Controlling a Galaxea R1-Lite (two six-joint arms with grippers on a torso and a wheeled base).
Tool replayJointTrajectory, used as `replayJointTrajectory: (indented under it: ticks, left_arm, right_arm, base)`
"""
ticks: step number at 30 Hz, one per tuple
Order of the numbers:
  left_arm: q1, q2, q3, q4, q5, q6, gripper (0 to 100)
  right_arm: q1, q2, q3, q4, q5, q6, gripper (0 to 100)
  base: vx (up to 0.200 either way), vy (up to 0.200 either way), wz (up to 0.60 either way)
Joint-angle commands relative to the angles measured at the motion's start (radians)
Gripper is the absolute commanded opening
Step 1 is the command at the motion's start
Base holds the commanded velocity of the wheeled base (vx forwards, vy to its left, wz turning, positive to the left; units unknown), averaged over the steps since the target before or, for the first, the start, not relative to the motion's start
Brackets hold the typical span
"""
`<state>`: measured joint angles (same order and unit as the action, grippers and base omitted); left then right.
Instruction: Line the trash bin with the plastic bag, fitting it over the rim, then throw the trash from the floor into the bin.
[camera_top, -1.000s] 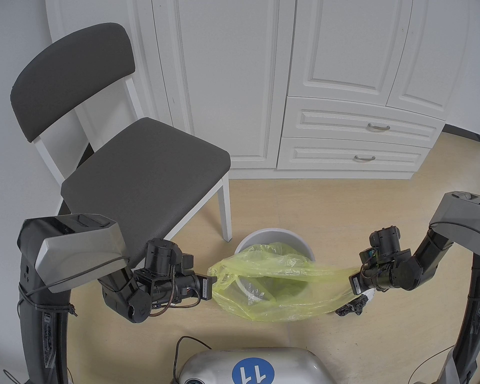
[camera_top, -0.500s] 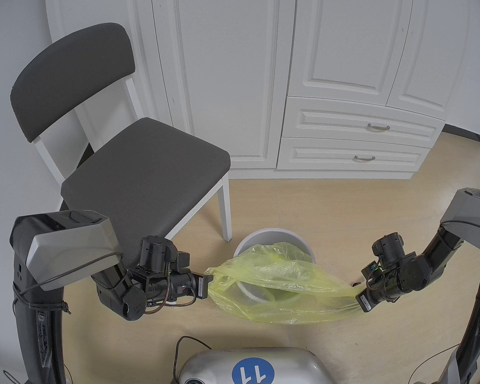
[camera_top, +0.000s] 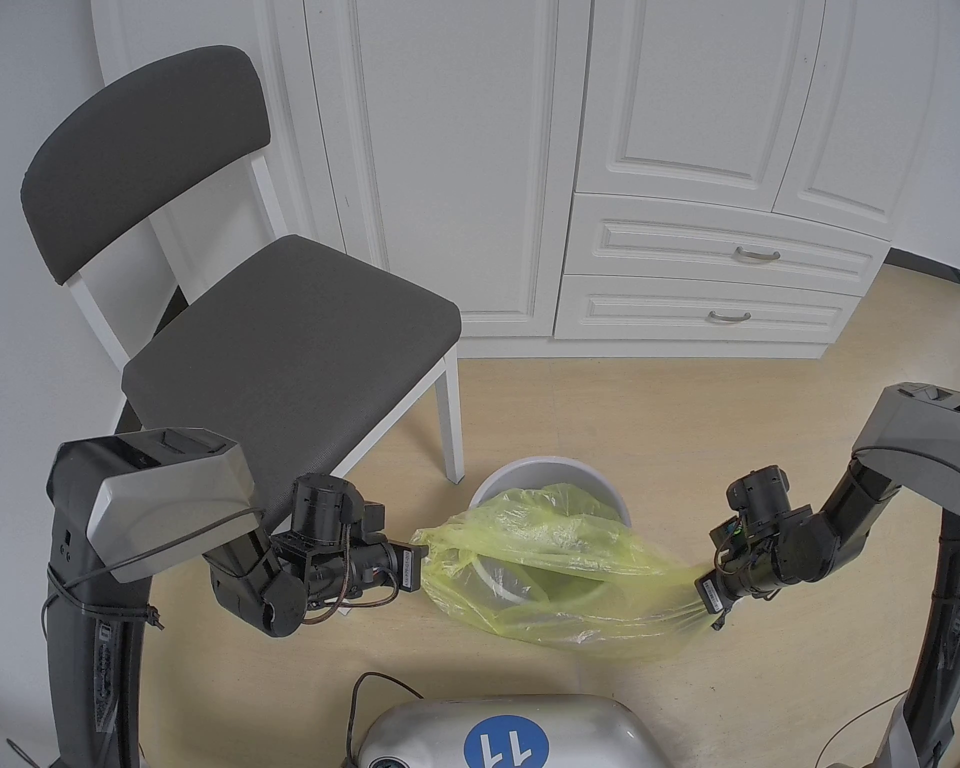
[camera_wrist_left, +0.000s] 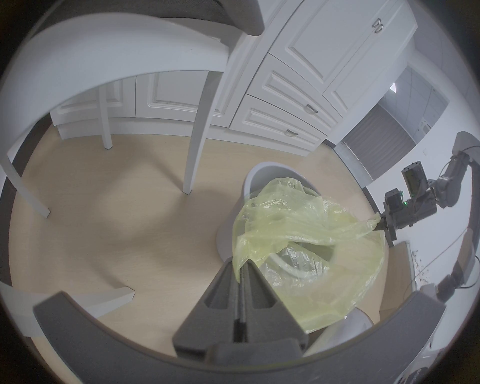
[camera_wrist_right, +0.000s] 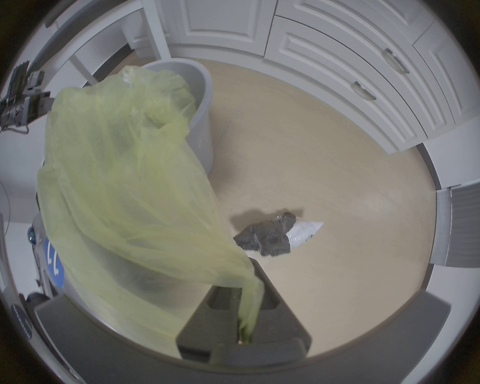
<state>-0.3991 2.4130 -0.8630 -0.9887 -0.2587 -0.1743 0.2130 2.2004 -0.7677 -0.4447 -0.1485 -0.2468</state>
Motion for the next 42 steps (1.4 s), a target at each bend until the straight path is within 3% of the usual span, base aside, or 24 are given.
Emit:
replayJointTrajectory:
  ticks: [1, 9, 13, 15, 23, 33, 34, 36, 39, 42]
  left_arm:
    - [-0.001, 0.041, -0.051, -0.004, 0.036, -0.028, 0]
    - [-0.007, 0.048, -0.142, -0.096, 0.122, -0.192, 0]
    - [-0.018, 0.063, -0.16, -0.146, 0.138, -0.217, 0]
    - [-0.035, 0.072, -0.163, -0.179, 0.161, -0.231, 0]
    - [-0.053, 0.13, -0.179, -0.176, 0.174, -0.225, 0]
    - [-0.046, 0.14, -0.194, -0.173, 0.187, -0.22, 0]
    - [-0.047, 0.138, -0.192, -0.173, 0.187, -0.22, 0]
    - [-0.046, 0.133, -0.189, -0.173, 0.187, -0.218, 0]
    - [-0.047, 0.115, -0.183, -0.171, 0.187, -0.218, 0]
    - [-0.047, 0.101, -0.169, -0.174, 0.185, -0.218, 0]
  right_arm:
    - [0.019, 0.102, -0.019, -0.075, -0.014, 0.037, 0]
    - [0.034, 0.154, -0.022, -0.255, -0.016, 0.103, 0]
    - [0.043, 0.188, -0.035, -0.353, -0.025, 0.129, 0]
    - [0.065, 0.229, -0.039, -0.476, -0.056, 0.166, 0]
    - [0.068, 0.291, -0.071, -0.497, -0.085, 0.169, 0]
    - [0.062, 0.289, -0.055, -0.506, -0.072, 0.181, 0]
    - [0.059, 0.282, -0.042, -0.516, -0.063, 0.184, 100]
    - [0.055, 0.274, -0.035, -0.532, -0.04, 0.185, 100]
    - [0.026, 0.228, 0.001, -0.542, 0.046, 0.182, 100]
    - [-0.01, 0.173, 0.051, -0.542, 0.17, 0.175, 100]
  base:
    - [0.0, 0.0, 0.0]
    - [0.0, 0.0, 0.0]
    - [0.0, 0.0, 0.0]
    - [0.0, 0.0, 0.0]
    - [0.0, 0.0, 0.0]
    - [0.0, 0.0, 0.0]
    - [0.0, 0.0, 0.0]
    - [0.0, 0.0, 0.0]
    - [0.0, 0.0, 0.0]
    - [0.0, 0.0, 0.0]
